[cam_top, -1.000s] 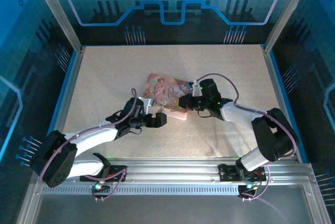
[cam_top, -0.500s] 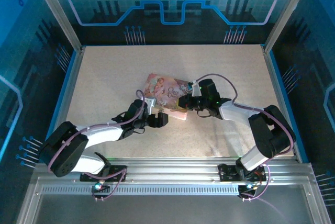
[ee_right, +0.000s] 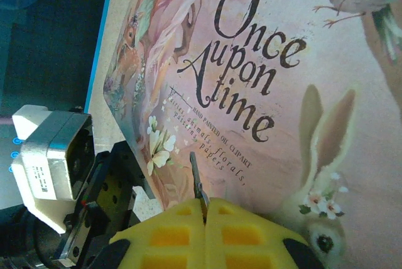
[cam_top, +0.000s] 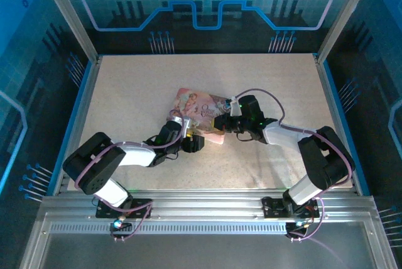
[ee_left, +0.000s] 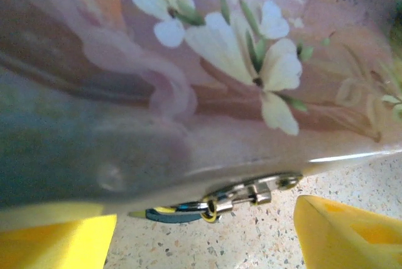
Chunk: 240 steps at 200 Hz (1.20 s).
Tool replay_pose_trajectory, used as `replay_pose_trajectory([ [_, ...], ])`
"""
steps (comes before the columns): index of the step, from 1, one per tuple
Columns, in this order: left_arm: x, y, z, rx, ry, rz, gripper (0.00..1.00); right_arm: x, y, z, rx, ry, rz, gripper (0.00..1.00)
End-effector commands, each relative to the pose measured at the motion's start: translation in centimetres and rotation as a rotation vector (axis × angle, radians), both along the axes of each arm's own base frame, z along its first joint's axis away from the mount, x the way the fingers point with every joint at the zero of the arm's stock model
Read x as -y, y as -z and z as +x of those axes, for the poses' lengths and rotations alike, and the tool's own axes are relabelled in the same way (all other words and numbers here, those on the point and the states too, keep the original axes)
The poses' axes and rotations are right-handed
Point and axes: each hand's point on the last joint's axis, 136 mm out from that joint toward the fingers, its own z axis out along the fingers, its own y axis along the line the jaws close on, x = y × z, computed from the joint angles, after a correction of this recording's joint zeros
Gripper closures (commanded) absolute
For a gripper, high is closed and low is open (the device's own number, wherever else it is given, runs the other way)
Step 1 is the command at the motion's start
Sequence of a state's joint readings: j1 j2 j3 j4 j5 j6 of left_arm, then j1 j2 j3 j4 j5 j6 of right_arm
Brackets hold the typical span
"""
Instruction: Unlock a padlock with a key
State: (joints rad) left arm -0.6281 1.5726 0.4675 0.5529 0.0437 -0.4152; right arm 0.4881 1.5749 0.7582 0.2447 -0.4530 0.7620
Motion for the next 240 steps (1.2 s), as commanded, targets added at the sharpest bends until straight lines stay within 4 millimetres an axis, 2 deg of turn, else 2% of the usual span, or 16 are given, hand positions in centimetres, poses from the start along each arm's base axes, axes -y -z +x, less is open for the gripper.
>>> replay_pose_trajectory([
  [1, 0.8, -0.8, 0.9, 0.065, 0.013, -0.007, 0.26, 1.5, 3.9, -1.4, -0.093, 0.018, -0.095, 0.98],
  [58, 1.9, -0.3, 0.8, 0.06, 0.03, -0.002, 0.35, 1.4, 4.0, -1.5, -0.098, 0.014, -0.095, 0.98],
  [152, 2.5, -1.1, 1.1, 0.067, 0.003, -0.021, 0.48, 1.2, 4.1, -1.7, -0.101, 0.01, -0.092, 0.98],
  [186, 2.7, -1.7, 1.0, 0.083, 0.004, -0.012, 0.5, 1.2, 3.9, -1.7, -0.097, 0.009, -0.091, 0.98],
  [240, 2.5, -1.4, 1.3, 0.069, -0.028, -0.013, 0.57, 1.2, 3.7, -1.8, -0.094, 0.011, -0.09, 0.98],
])
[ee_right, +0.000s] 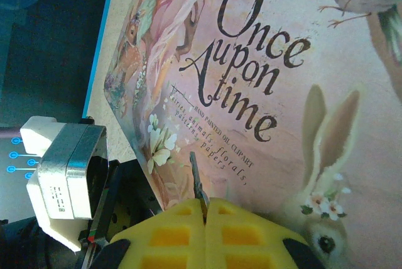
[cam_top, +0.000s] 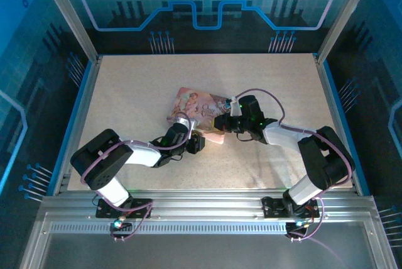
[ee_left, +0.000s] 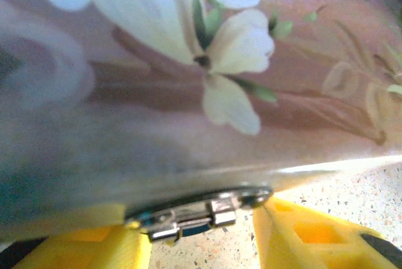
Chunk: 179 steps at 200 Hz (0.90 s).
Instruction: Unlock a padlock with a key
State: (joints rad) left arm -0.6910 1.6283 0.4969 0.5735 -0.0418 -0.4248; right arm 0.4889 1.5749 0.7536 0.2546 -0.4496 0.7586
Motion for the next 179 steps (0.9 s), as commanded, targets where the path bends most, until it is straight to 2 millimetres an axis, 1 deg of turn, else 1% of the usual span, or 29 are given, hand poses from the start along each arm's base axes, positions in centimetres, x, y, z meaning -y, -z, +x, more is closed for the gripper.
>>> replay_pose_trajectory([
  [1, 1.2, -2.1, 1.2, 0.048, -0.016, -0.052, 0.57, 1.3, 3.7, -1.8, -0.103, 0.012, -0.09, 0.98],
  [50, 1.1, -2.2, 1.5, 0.033, -0.047, -0.064, 0.68, 1.1, 3.6, -2.0, -0.093, 0.004, -0.09, 0.98],
  [69, 1.2, -2.5, 1.4, 0.021, -0.053, -0.078, 0.69, 1.1, 3.1, -1.9, -0.07, 0.0, -0.088, 0.98],
  [104, 1.5, -2.7, 1.1, -0.037, -0.056, -0.097, 0.71, 1.2, 1.2, -1.4, 0.019, -0.004, -0.084, 0.98],
  [133, 2.1, -2.8, 0.6, -0.108, -0.046, -0.111, 0.71, 1.4, -1.4, -1.2, 0.129, 0.002, -0.054, 0.98],
  [144, 2.2, -2.8, 0.4, -0.129, -0.051, -0.122, 0.71, 1.6, -2.2, -1.4, 0.164, 0.002, -0.053, 0.98],
  [161, 2.5, -2.9, 0.2, -0.163, -0.049, -0.141, 0.71, 2.3, -2.9, -2.1, 0.208, 0.009, -0.062, 0.98],
  [179, 2.9, -3.2, 0.0, -0.196, -0.053, -0.17, 0.72, 3.3, -2.9, -3.1, 0.246, 0.021, -0.072, 0.99],
])
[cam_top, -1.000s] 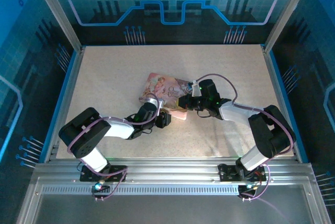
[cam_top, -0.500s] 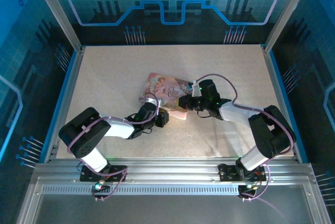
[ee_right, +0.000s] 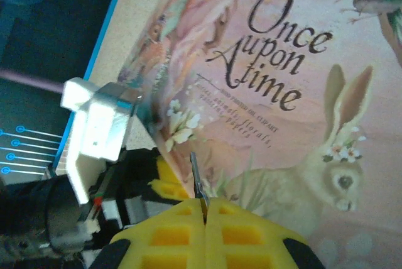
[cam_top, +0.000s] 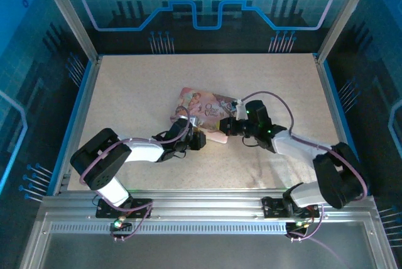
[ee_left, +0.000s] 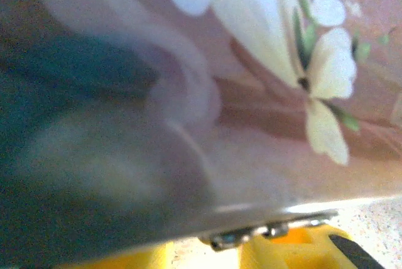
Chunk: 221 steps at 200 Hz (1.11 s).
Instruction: Unlock a padlock with a key
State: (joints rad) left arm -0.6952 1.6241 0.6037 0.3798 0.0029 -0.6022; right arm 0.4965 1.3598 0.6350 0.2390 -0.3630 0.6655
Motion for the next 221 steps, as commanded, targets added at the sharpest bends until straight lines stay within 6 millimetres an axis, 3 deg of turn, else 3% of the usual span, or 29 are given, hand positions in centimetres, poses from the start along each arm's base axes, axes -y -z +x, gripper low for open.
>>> replay_pose_trajectory([
  [1, 1.8, -2.8, 0.1, -0.016, 0.01, -0.107, 0.72, 1.1, -0.3, -1.2, 0.081, 0.006, -0.03, 0.99],
  [41, 2.2, -3.5, -0.2, -0.064, -0.012, -0.169, 0.76, 2.1, 0.9, -4.1, 0.153, -0.002, -0.053, 0.99],
  [92, 2.5, -4.5, -0.4, -0.116, -0.064, -0.252, 0.76, 1.6, 3.3, -6.8, 0.242, -0.042, -0.103, 0.99],
  [134, 2.9, -5.8, -0.4, -0.133, -0.086, -0.321, 0.76, 0.4, 4.8, -7.1, 0.3, -0.07, -0.135, 0.99],
  [221, 3.0, -7.9, -0.7, -0.158, -0.095, -0.368, 0.76, -1.5, 5.2, -5.9, 0.398, -0.071, -0.13, 0.99],
])
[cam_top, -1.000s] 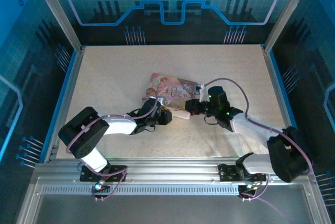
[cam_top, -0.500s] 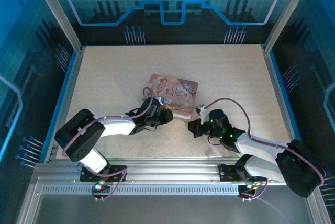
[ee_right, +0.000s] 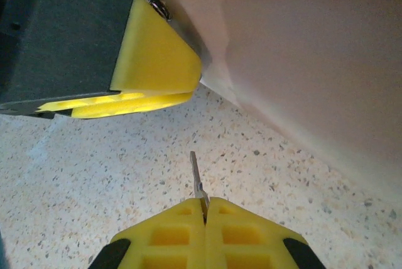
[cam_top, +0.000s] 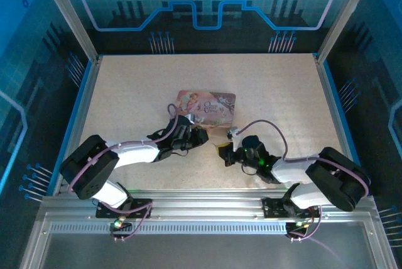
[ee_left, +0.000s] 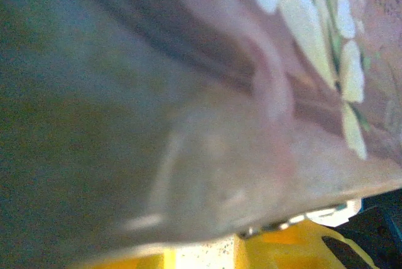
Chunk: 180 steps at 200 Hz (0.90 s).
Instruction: Unlock a padlock with a key
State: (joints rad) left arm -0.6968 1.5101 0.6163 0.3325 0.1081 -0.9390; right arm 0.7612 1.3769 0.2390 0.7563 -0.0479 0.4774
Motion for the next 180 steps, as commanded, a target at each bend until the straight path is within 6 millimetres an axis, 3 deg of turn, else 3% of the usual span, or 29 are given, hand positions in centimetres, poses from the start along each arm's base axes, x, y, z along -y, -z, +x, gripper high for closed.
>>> replay_pose_trajectory([
  [1, 1.5, -3.9, 0.4, 0.034, 0.02, -0.1, 0.76, -0.8, -1.4, 0.7, 0.085, -0.005, 0.034, 0.99],
  [72, 1.9, -4.9, -0.2, 0.008, 0.046, -0.11, 0.78, -1.7, -1.3, 0.9, 0.106, -0.033, 0.055, 0.99],
  [180, 1.6, -5.5, -0.6, -0.004, 0.048, -0.103, 0.78, -2.3, -3.1, 1.2, 0.153, -0.052, 0.084, 0.99],
])
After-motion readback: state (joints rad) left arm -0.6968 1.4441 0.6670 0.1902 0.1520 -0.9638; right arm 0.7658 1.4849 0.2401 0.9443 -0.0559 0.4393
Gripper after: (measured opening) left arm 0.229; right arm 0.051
